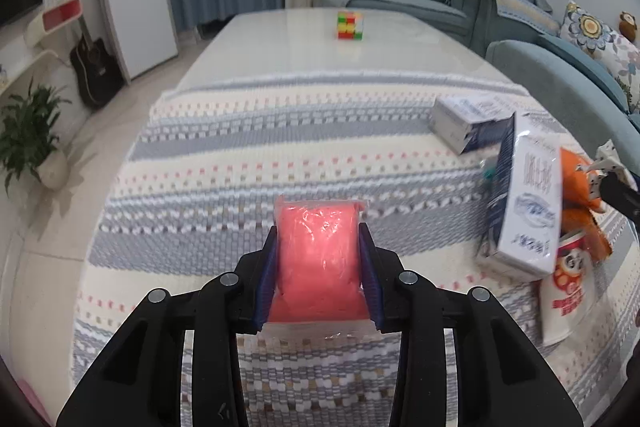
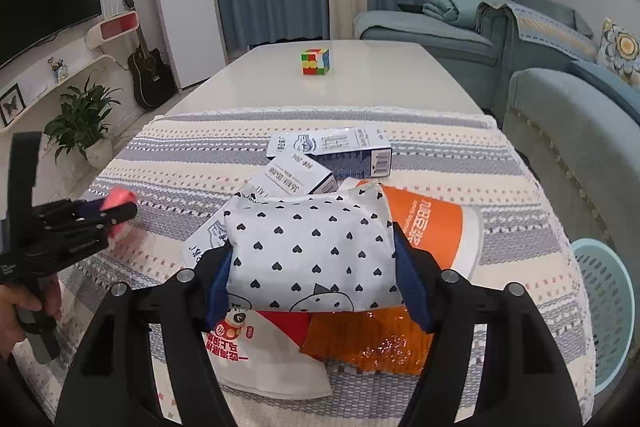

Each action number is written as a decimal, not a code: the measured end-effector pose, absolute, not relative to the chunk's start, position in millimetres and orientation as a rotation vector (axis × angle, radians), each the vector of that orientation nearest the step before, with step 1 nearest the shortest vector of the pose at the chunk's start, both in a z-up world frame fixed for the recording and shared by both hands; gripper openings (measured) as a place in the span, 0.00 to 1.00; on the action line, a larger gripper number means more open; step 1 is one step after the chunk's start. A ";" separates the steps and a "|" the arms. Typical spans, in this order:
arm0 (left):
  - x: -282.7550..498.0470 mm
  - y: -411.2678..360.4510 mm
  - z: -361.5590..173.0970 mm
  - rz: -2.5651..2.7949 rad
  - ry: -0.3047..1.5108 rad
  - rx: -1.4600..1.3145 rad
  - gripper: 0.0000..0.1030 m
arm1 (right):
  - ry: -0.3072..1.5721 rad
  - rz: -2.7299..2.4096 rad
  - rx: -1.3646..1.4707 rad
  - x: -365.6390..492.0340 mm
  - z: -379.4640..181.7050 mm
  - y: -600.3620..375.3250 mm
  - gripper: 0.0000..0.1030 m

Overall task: Collect trash
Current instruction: 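Grasp the polka-dot paper with the right tool while the left tool grasps the pink packet, then carry the polka-dot paper and pink packet over the blue basket and open both tools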

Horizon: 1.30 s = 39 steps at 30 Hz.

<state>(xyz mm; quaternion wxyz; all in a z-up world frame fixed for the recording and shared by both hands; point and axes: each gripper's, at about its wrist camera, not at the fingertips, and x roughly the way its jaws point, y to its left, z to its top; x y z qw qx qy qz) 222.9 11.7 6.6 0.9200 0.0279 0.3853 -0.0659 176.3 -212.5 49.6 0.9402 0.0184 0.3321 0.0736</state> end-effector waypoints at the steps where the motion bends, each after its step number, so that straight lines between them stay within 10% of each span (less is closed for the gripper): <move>1: 220.1 9.2 12.4 -0.130 0.772 0.068 0.34 | 0.672 0.151 0.037 175.3 51.1 -212.7 0.63; 7: 208.7 -4.0 30.6 -0.117 0.702 0.071 0.34 | 0.628 0.152 -0.014 168.4 57.5 -210.5 0.59; 10: 207.4 -14.2 32.5 -0.123 0.707 0.069 0.34 | 0.625 0.141 -0.046 167.2 57.0 -211.1 0.30; 39: 151.0 -176.2 61.5 -0.319 0.562 0.288 0.34 | 0.570 -0.110 0.074 122.2 62.8 -397.6 0.27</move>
